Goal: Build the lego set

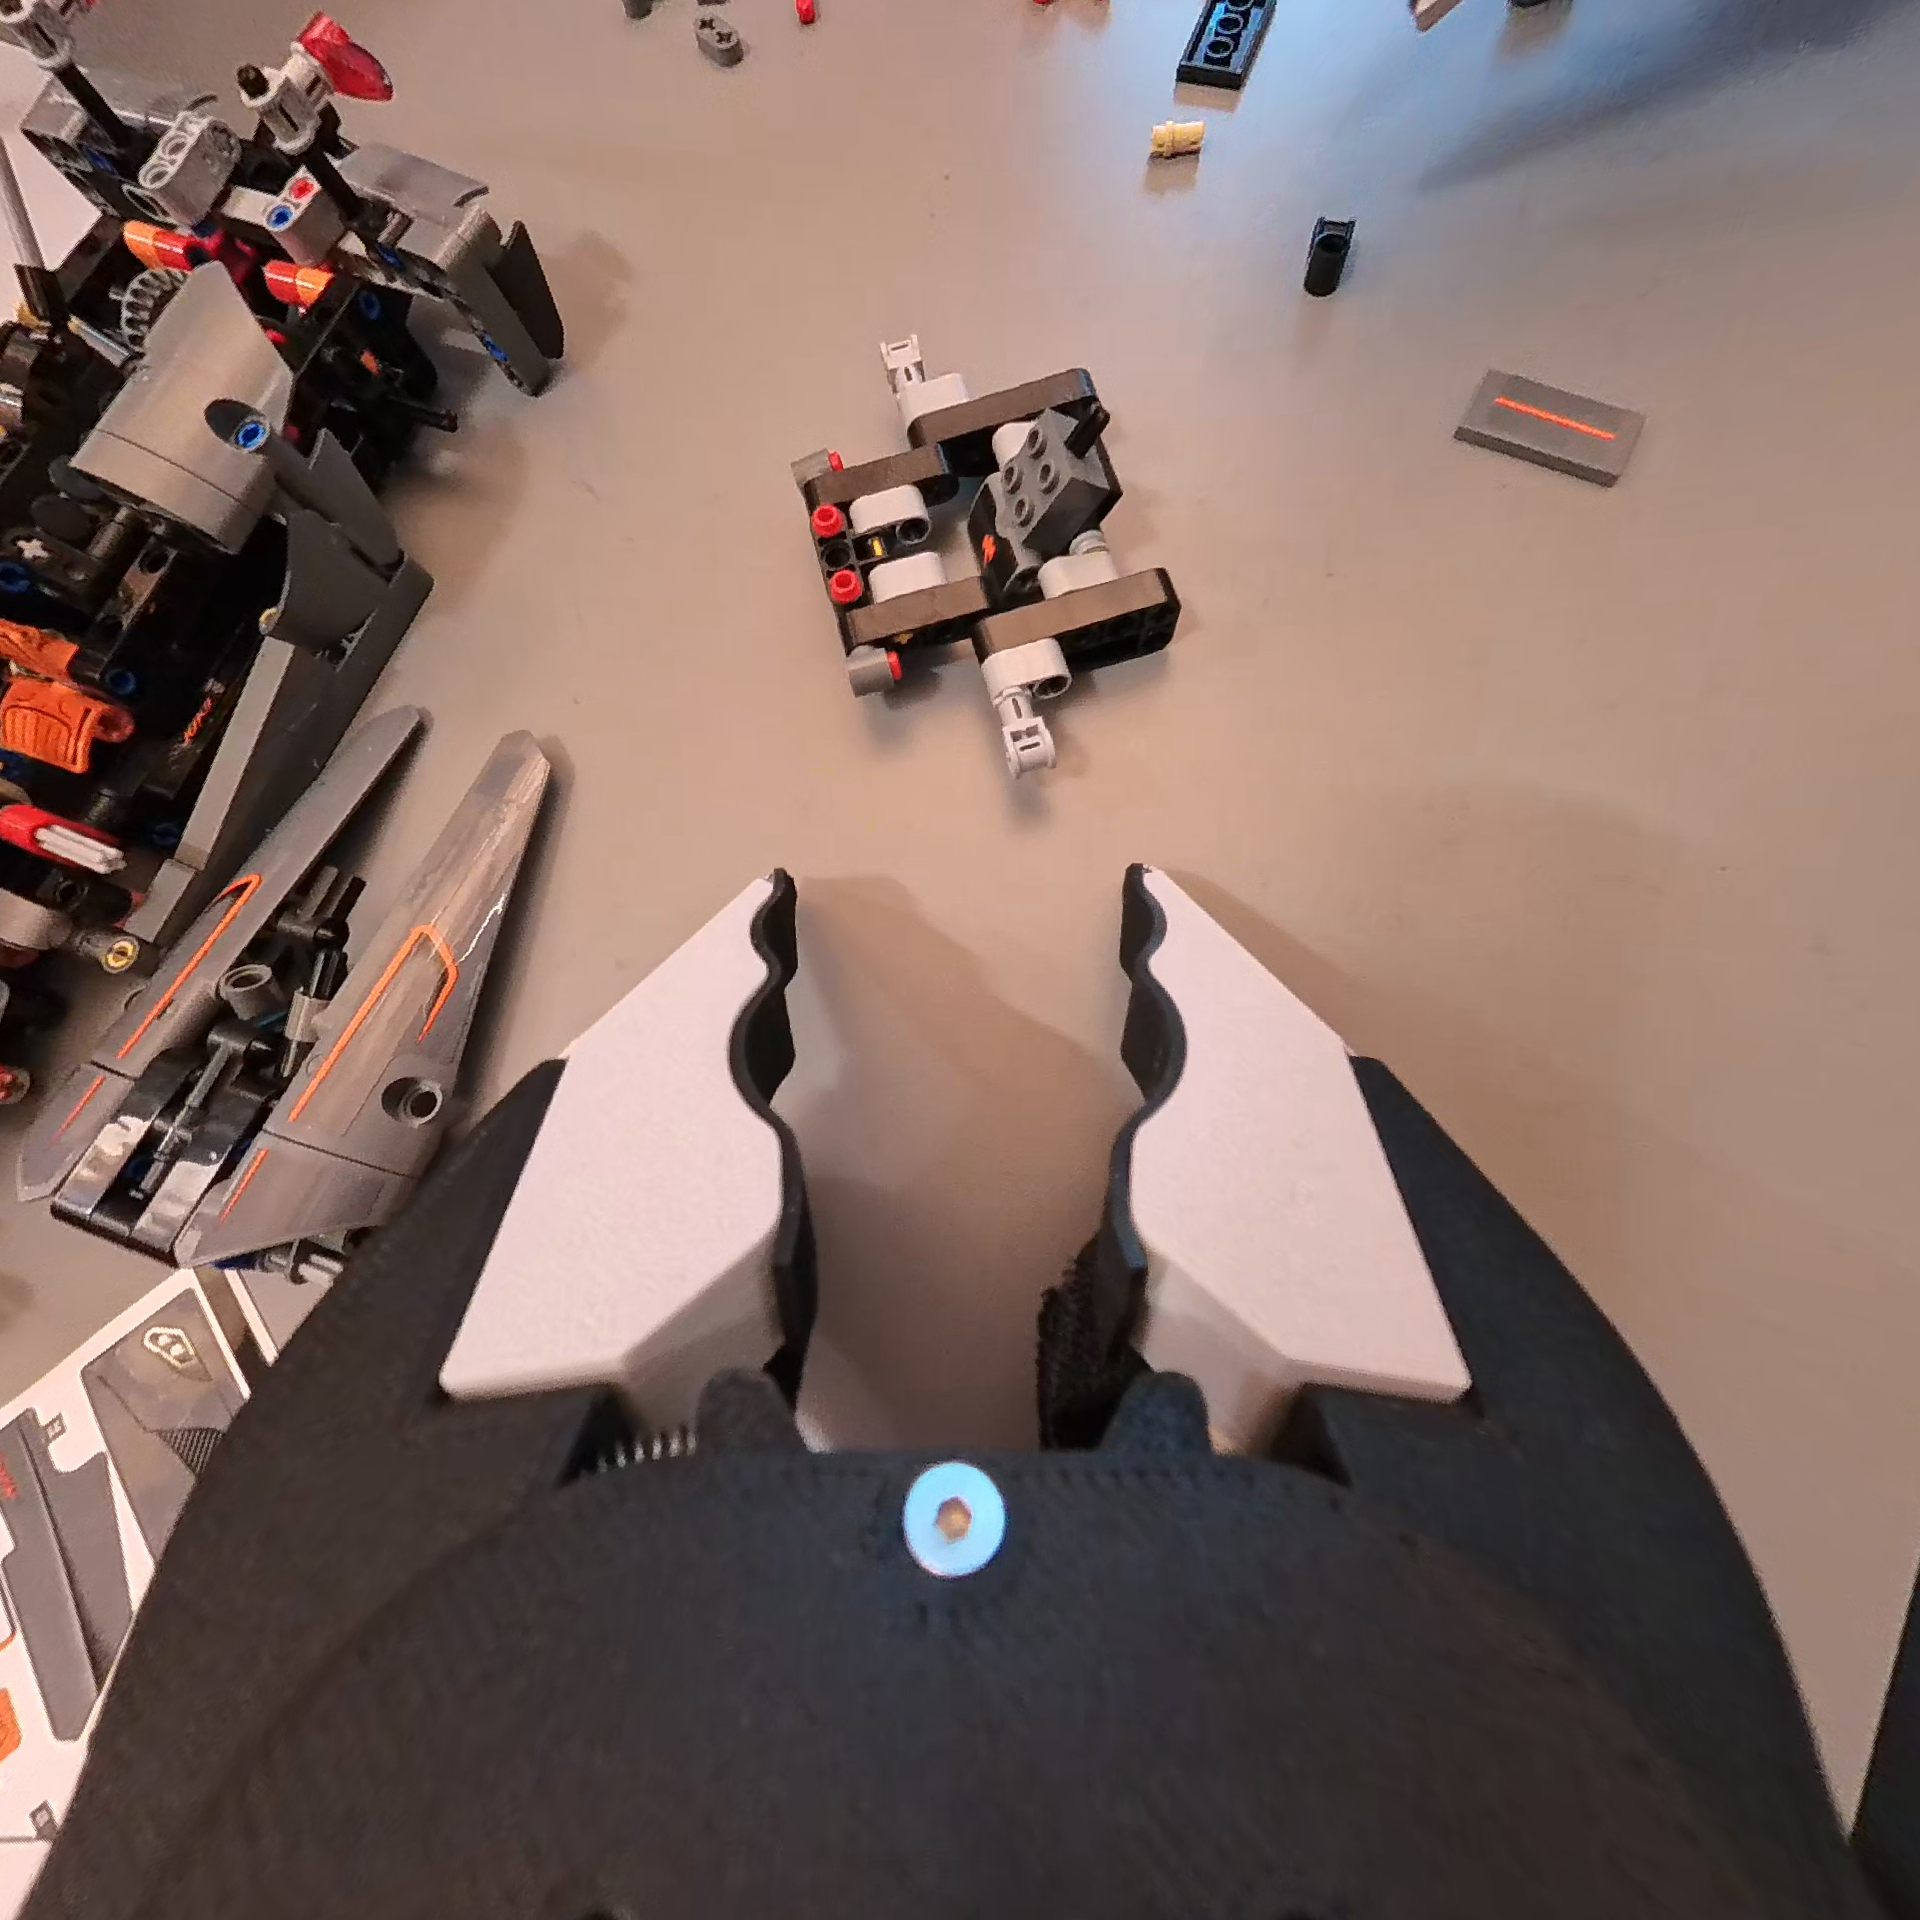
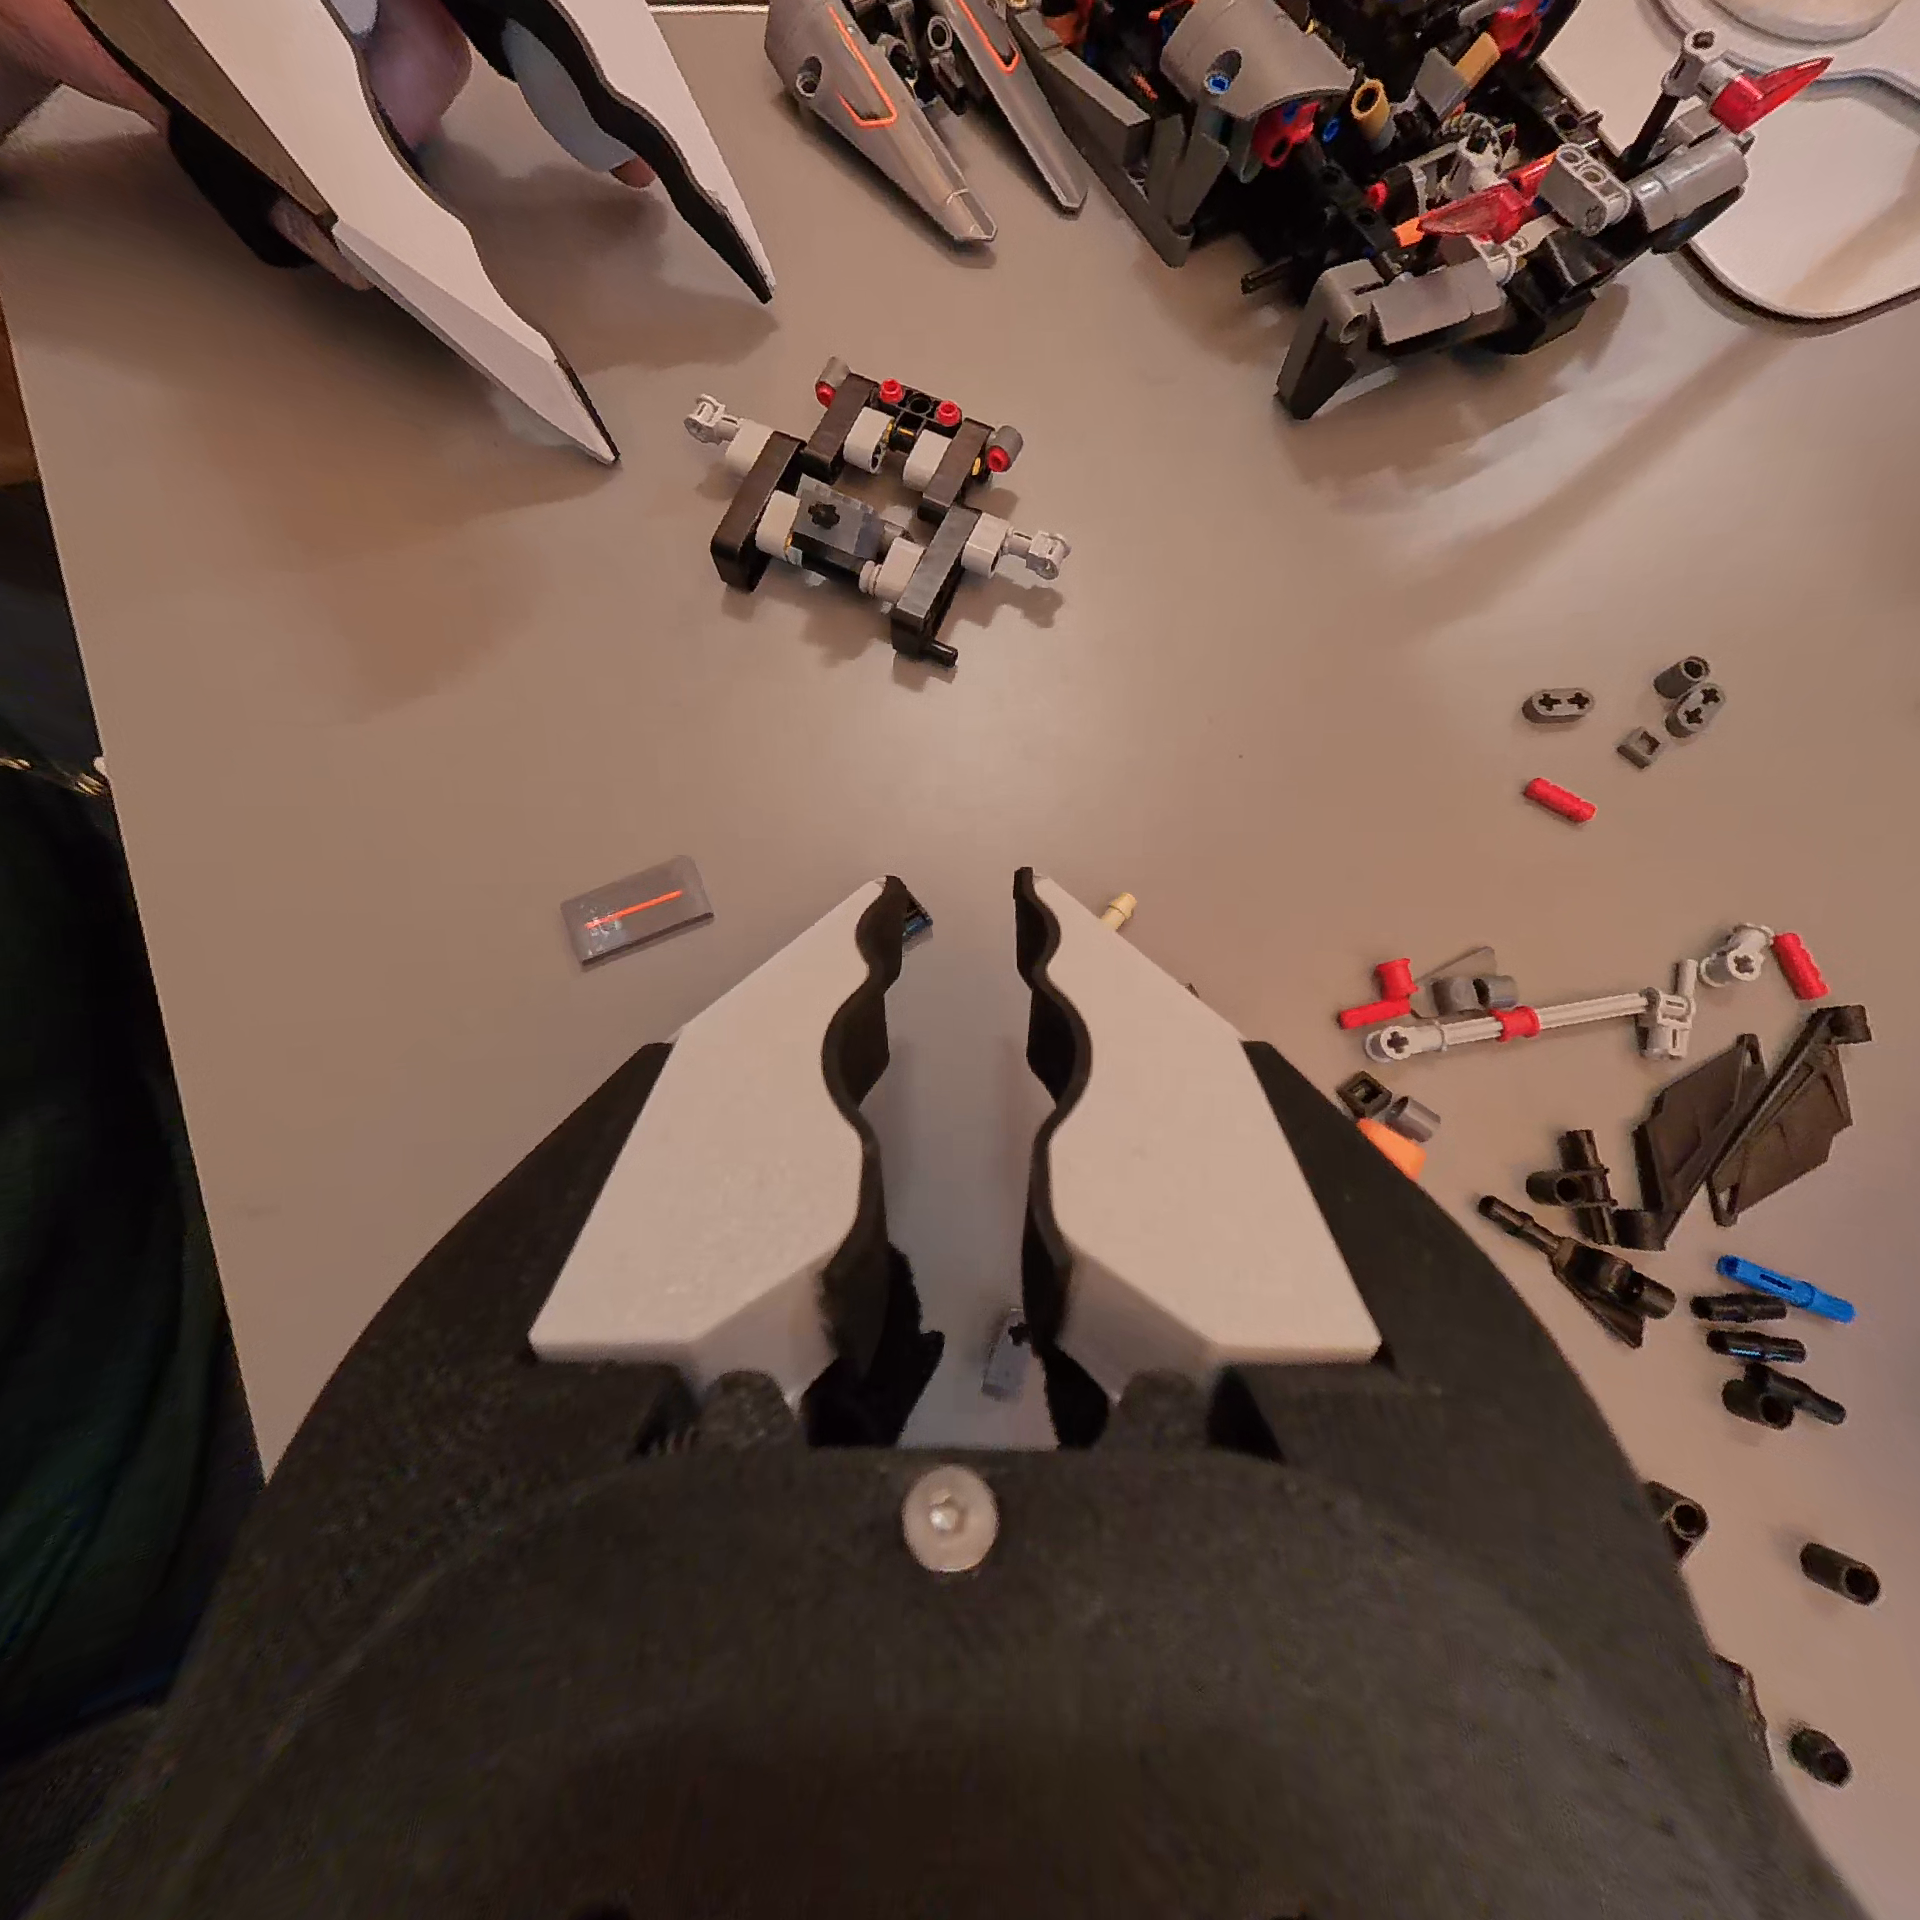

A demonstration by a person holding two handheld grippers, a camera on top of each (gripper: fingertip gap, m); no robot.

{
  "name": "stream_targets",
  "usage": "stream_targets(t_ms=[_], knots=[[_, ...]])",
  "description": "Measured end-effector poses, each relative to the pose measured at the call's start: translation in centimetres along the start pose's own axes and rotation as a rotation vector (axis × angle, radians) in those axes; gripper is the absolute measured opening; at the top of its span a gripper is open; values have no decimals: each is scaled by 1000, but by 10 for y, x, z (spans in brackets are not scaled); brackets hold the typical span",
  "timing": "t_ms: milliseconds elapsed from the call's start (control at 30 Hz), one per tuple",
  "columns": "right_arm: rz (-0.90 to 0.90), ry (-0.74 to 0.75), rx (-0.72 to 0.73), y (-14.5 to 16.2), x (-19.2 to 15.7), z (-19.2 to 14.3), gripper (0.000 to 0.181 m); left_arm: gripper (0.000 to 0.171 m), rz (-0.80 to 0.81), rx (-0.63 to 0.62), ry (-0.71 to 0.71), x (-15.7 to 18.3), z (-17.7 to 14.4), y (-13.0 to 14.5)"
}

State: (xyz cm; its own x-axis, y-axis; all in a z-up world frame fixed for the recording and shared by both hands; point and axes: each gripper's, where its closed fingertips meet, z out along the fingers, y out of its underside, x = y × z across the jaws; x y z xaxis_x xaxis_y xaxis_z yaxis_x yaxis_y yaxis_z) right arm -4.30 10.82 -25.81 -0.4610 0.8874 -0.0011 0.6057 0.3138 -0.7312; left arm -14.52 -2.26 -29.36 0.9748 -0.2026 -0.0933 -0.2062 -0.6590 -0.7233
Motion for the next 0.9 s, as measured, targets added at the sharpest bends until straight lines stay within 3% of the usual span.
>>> stream_targets(t_ms=[900], knots=[[-3, 18, 44, -2, -9, -8, 23, 62, -10, -2, 5, -1, 0, 0]])
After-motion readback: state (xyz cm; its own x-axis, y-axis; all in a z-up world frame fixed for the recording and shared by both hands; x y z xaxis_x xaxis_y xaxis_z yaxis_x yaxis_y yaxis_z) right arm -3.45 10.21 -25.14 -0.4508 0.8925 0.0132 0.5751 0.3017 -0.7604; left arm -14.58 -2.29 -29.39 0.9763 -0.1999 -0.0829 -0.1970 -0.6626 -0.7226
